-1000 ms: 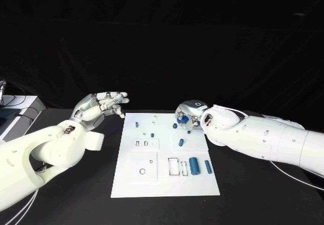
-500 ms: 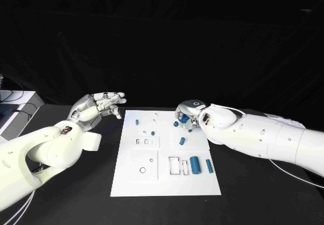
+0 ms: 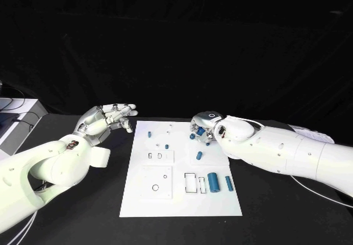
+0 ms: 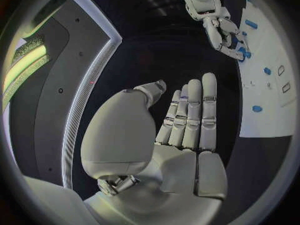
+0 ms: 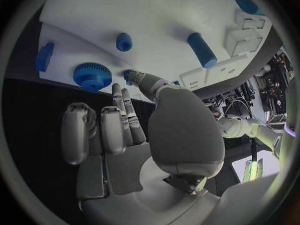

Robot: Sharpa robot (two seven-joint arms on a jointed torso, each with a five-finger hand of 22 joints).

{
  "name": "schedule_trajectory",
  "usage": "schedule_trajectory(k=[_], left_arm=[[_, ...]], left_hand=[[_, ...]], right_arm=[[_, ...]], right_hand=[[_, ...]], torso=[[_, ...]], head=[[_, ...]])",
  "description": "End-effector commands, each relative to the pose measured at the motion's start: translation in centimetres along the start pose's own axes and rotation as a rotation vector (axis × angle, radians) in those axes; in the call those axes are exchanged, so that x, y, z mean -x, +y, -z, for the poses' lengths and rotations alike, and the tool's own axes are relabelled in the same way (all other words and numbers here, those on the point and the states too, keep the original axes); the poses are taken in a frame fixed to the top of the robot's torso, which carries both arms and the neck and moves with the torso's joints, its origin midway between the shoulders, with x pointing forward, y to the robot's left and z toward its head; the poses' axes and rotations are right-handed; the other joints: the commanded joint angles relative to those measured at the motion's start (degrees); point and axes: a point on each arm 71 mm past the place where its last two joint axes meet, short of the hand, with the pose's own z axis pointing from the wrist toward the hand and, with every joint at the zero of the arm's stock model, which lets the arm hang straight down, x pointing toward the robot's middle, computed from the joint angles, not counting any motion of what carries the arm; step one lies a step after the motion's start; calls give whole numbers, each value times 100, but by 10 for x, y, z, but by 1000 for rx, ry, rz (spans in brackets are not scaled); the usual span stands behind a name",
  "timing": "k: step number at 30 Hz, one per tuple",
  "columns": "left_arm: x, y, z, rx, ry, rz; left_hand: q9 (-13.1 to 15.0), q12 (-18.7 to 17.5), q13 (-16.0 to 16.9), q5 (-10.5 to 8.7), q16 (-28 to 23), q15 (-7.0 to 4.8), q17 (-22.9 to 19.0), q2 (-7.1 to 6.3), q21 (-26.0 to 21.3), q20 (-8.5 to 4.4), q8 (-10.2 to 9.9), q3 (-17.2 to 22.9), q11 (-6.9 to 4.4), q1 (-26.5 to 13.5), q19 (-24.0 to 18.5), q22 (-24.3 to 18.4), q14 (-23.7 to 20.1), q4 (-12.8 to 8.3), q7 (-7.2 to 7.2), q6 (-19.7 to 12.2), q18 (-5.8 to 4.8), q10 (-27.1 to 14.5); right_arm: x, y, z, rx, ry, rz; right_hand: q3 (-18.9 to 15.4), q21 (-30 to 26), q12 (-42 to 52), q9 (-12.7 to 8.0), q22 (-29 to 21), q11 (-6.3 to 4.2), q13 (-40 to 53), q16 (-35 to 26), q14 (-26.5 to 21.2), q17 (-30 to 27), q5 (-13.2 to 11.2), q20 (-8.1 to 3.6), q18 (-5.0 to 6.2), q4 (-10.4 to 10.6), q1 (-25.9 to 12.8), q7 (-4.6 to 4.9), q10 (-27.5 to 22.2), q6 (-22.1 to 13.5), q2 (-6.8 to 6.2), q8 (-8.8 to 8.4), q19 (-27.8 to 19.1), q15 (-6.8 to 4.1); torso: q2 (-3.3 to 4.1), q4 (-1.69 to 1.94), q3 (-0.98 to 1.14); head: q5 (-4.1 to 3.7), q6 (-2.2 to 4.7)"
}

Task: Assemble the parts on the task board

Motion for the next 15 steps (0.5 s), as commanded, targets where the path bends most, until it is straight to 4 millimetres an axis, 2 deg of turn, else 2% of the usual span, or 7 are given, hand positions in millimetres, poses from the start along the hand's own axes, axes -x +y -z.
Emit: schedule_trajectory(k=[1,15], left_arm=[[-2,-1,0,-6,19,1],[-2,-1,0,-7,18,-4]], left_hand=[[8,-31,3,-18,20,-14,-5,12,21,3,-34,39,-13,-53,-56,5,-41,-4,33,-3,30,-41],[8,-31,3,-18,20,-14,-5,12,21,3,-34,39,-13,-53,-56,5,-41,-4,33,-3,30,-41]], right_arm=[[-1,0,-1,-8,20,20],[-1,6,-5,11,21,8]], right_hand=[[12,-7,17,13,-3,4,6,20,199,2,23,-21,-3,38,5,13,42,44,59,31,30,3],[51,0,31,55,10,-1,27,32,192,-12,21,-20,-4,55,11,19,121,100,94,66,29,2]], torso=[[35,3,-15],[77,-8,-34]], head=[[5,16],[34,15]])
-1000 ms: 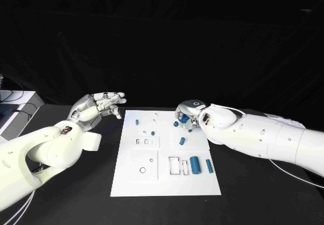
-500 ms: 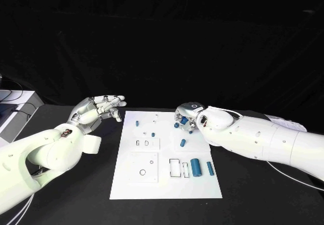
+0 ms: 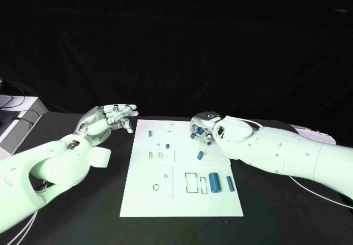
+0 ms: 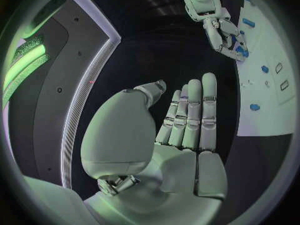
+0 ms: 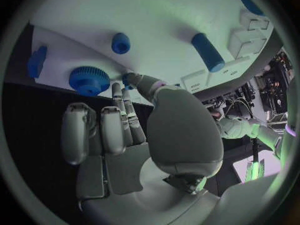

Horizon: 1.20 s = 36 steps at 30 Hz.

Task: Assemble the parts on the task board

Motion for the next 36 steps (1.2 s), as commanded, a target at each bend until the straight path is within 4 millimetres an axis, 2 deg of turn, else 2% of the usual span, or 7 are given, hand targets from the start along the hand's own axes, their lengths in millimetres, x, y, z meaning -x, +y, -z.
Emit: schedule_trajectory(k=[1,12,25,28,30,33,36], left_arm=[[-2,-1,0,-8,18,0],[1,-1,0,-6,10,-4],[3,0,-1,-1,4,-7],[4,0,-1,0,3,-7],[4,0,-1,1,3,-7],[4,0,-1,2,1,-7],[5,1,-1,2,0,-8]], left_hand=[[9,-31,4,-18,20,-14,-5,12,21,3,-34,40,-12,-53,-56,5,-42,-3,33,-3,30,-41],[8,-31,2,-19,28,-11,-12,15,54,6,-38,45,-9,-52,-74,26,-52,-9,36,-7,30,-53],[8,-30,2,-19,31,-11,-15,19,67,8,-39,50,-8,-47,-83,34,-56,-14,38,-7,30,-55],[8,-30,2,-20,37,-10,-18,23,85,9,-41,57,-7,-40,-93,45,-60,-21,40,-8,30,-60],[8,-30,2,-20,37,-10,-18,23,85,9,-41,57,-7,-40,-93,45,-60,-21,40,-8,30,-60],[8,-30,2,-20,37,-10,-18,23,85,9,-41,57,-7,-40,-93,45,-60,-21,40,-8,30,-60],[8,-31,1,-21,39,-9,-21,23,94,10,-43,59,-5,-36,-100,51,-63,-25,42,-11,31,-65]], right_arm=[[-1,2,0,12,13,5],[1,7,0,32,-2,-6],[3,9,1,47,-30,-20],[4,10,1,51,-43,-27],[5,10,1,51,-56,-37],[7,10,2,58,-81,-52],[9,11,2,63,-101,-62]], right_hand=[[21,5,33,17,10,-13,9,34,190,-14,22,-21,-6,20,-6,6,64,57,74,38,31,2],[78,35,49,75,60,-32,40,63,188,0,27,-29,-13,31,7,5,203,126,106,84,40,-12],[128,55,43,116,95,-44,54,79,186,5,45,-37,-18,38,22,-4,270,173,151,117,46,-20],[194,84,45,181,142,-71,74,95,184,5,63,-52,-26,41,60,-29,360,278,251,188,57,-42],[260,96,36,225,162,-84,85,104,183,3,-58,-63,-29,35,96,-44,404,327,330,228,59,-55],[315,203,96,332,331,-155,152,133,187,32,-28,-102,-59,22,132,-110,619,435,476,337,107,-106],[299,243,116,407,397,-202,188,146,188,45,13,-134,-71,14,118,-161,710,459,514,396,122,-142]], torso=[[15,-5,-8],[42,11,-20],[69,25,-34],[70,28,-36],[74,29,-39],[78,35,-45],[76,38,-49]], head=[[9,1],[25,15],[3,27],[-1,29],[-2,33],[-7,45],[-7,51]])
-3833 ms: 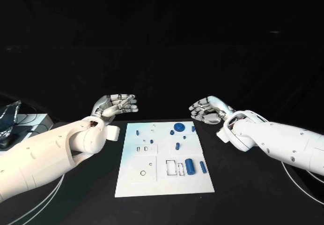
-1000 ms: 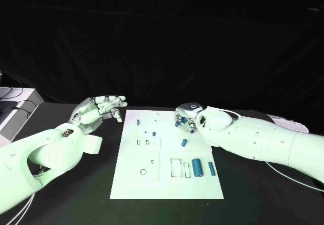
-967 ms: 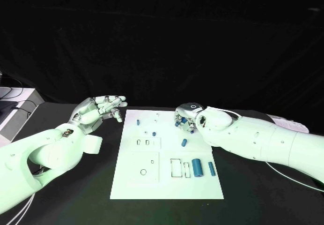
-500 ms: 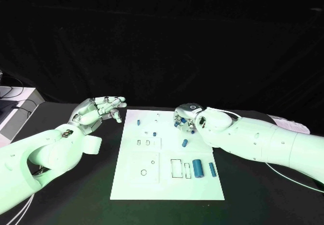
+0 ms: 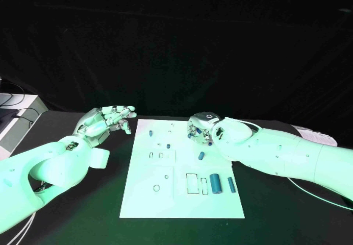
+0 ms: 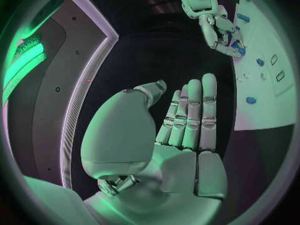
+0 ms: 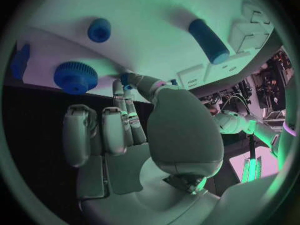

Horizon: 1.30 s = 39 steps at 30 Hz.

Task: Assemble the parts on the task board

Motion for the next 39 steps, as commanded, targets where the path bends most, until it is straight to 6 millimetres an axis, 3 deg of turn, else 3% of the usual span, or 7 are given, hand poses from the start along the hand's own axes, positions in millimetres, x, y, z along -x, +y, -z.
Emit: schedule_trajectory(k=[1,14,22,26,31,35,39], left_arm=[[-1,0,-1,-4,14,3],[1,0,-1,-4,6,1],[1,1,-2,-4,7,-1],[-1,1,-3,-6,13,-1],[-3,1,-4,-7,19,0],[-4,1,-4,-8,22,0],[-4,1,-4,-8,24,-1]], left_hand=[[9,-31,2,-21,40,11,-7,23,29,-1,-21,28,16,-37,-48,5,-42,6,42,-11,31,-44],[7,-33,1,-21,48,14,-13,24,55,2,-27,37,21,-24,-66,21,-49,-9,48,-19,31,-57],[6,-32,0,-22,51,15,-16,25,65,3,-29,41,22,-18,-73,27,-51,-16,49,-21,31,-61],[6,-32,0,-22,51,15,-16,25,65,3,-29,41,22,-18,-73,27,-51,-16,49,-21,31,-61],[6,-32,0,-21,56,17,-19,26,79,5,-32,46,24,-12,-84,36,-54,-24,52,-24,32,-67],[6,-32,0,-21,56,17,-19,26,79,5,-32,46,24,-12,-84,36,-54,-24,52,-24,32,-67],[6,-32,0,-21,56,17,-19,26,79,5,-32,46,24,-12,-84,36,-54,-24,52,-24,32,-67]], right_arm=[[5,3,0,25,-51,-26],[17,9,-4,-4,-150,-48],[20,16,-14,-24,-194,-38],[22,22,-21,-28,-226,-18],[22,29,-28,-29,-232,-9],[21,32,-32,-30,-234,-5],[21,35,-35,-32,-236,-3]], right_hand=[[6,31,33,153,46,-41,55,24,185,12,67,-54,-90,-11,36,-56,84,48,178,65,81,-58],[2,52,25,223,83,-60,76,39,188,33,123,-77,-97,-51,43,-70,121,52,173,112,87,-77],[-5,55,22,239,88,-60,81,41,188,36,129,-80,-98,-61,39,-68,127,51,160,122,88,-80],[-17,62,7,258,100,-53,83,44,188,39,114,-82,-101,-61,19,-60,117,38,148,127,90,-77],[-21,69,0,266,112,-50,83,52,192,56,109,-82,-103,-63,13,-57,113,31,139,128,93,-75],[-22,65,-1,268,105,-49,84,52,191,54,107,-82,-102,-62,10,-56,112,29,139,129,90,-75],[-26,67,-11,277,110,-45,84,56,193,60,99,-81,-103,-61,1,-50,106,18,134,129,91,-72]], torso=[[3,8,-7],[18,24,-16],[25,31,-29],[28,48,-34],[32,49,-47],[45,57,-37],[58,72,-52]], head=[[-2,14],[-7,61],[10,83],[-34,97],[-24,100],[-16,92],[-19,91]])
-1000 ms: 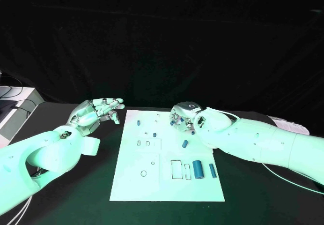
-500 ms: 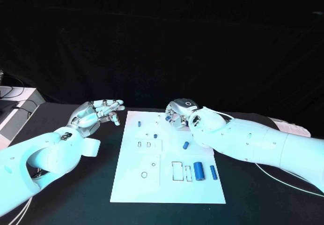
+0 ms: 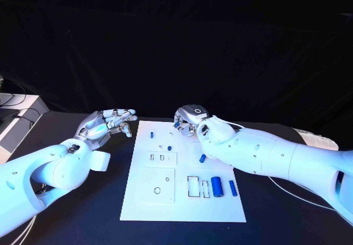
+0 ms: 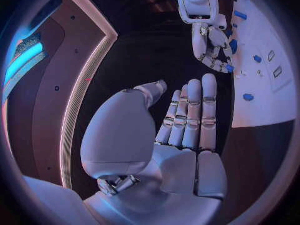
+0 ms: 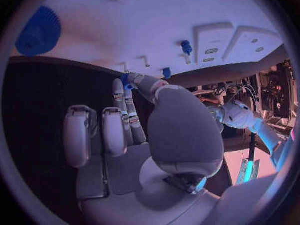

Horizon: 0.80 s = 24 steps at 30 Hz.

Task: Assemble the parts on the task board

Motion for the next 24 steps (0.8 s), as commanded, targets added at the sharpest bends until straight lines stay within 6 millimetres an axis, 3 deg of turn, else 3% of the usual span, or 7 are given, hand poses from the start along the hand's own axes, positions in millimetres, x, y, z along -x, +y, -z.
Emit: schedule_trajectory(k=[1,7,24], left_arm=[[-3,-1,0,-10,23,1],[-4,-2,0,-10,25,0],[-4,-2,-1,-10,25,-1]], left_hand=[[6,-32,0,-21,33,-3,-9,26,35,6,-32,31,4,-12,-43,5,-34,-9,30,-3,31,-46],[6,-32,0,-21,33,-3,-9,26,35,6,-32,31,4,-12,-43,5,-34,-9,30,-3,31,-46],[6,-32,0,-21,33,-3,-9,26,35,6,-32,31,4,-12,-43,5,-34,-9,30,-3,31,-46]], right_arm=[[0,2,-2,-4,-21,22],[-2,4,-6,-8,-19,30],[-6,4,-10,-17,12,52]], right_hand=[[-18,23,-7,277,108,-41,10,35,206,9,-6,-53,-103,-22,44,-37,70,27,90,15,103,-45],[-19,23,-14,283,108,-38,10,37,206,9,-12,-52,-103,-21,39,-34,64,20,87,15,103,-43],[-24,32,-23,293,123,-35,11,44,209,22,-24,-50,-106,-25,33,-31,57,7,75,14,107,-39]], torso=[[20,19,-15],[32,31,-32],[51,25,-41]], head=[[1,-1],[-4,0],[8,-24]])
